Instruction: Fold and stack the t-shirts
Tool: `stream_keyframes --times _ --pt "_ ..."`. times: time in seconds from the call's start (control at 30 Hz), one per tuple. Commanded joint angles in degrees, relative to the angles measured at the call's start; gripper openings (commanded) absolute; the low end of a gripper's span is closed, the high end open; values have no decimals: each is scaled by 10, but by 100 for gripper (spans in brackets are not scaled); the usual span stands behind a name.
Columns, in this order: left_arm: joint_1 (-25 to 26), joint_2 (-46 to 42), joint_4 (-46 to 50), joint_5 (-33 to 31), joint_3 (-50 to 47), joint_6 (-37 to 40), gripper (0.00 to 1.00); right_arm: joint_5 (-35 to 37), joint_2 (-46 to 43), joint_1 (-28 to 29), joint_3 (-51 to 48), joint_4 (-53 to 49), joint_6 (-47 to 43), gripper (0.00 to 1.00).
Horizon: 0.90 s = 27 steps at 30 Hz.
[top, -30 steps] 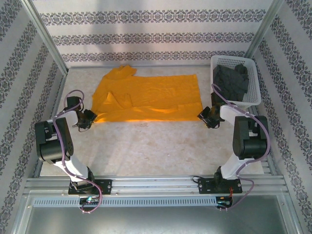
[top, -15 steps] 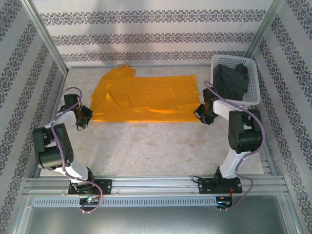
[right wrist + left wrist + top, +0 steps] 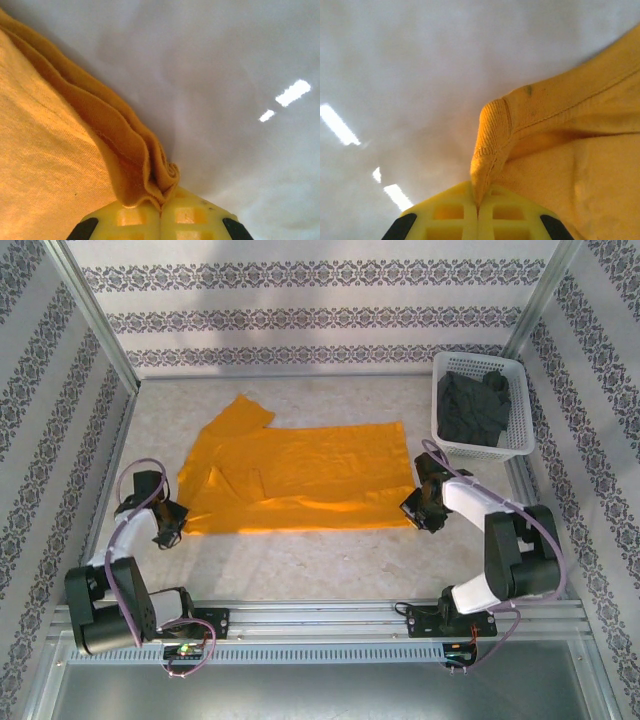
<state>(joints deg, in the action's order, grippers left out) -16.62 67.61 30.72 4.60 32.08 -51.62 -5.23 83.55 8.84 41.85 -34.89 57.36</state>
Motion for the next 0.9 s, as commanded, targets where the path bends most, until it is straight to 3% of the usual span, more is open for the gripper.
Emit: stream_keyframes --times 0.0,0.13,0.23,0.37,0.5,0.6,0.7,0.87 --pt "-9 -30 50 -50 -20 -33 2 30 -38 6 -33 -44 25 0" --pt "-2 -47 95 -71 13 -27 38 40 -78 9 -27 -55 -2 27" --pt "29 -72 134 -104 71 -11 49 49 -122 31 7 -49 -47 38" --pt "102 -64 92 -59 129 33 44 -27 -143 77 43 48 -140 45" --pt "242 17 36 -24 190 104 39 -188 -96 110 57 199 -182 38" --pt "317 99 3 -12 228 141 33 -219 -71 142 81 240 -200 37" --pt "358 183 -10 -17 273 175 28 -241 -50 151 93 261 -185 36" --pt "371 294 8 -27 339 207 28 -264 -35 150 77 313 -138 40"
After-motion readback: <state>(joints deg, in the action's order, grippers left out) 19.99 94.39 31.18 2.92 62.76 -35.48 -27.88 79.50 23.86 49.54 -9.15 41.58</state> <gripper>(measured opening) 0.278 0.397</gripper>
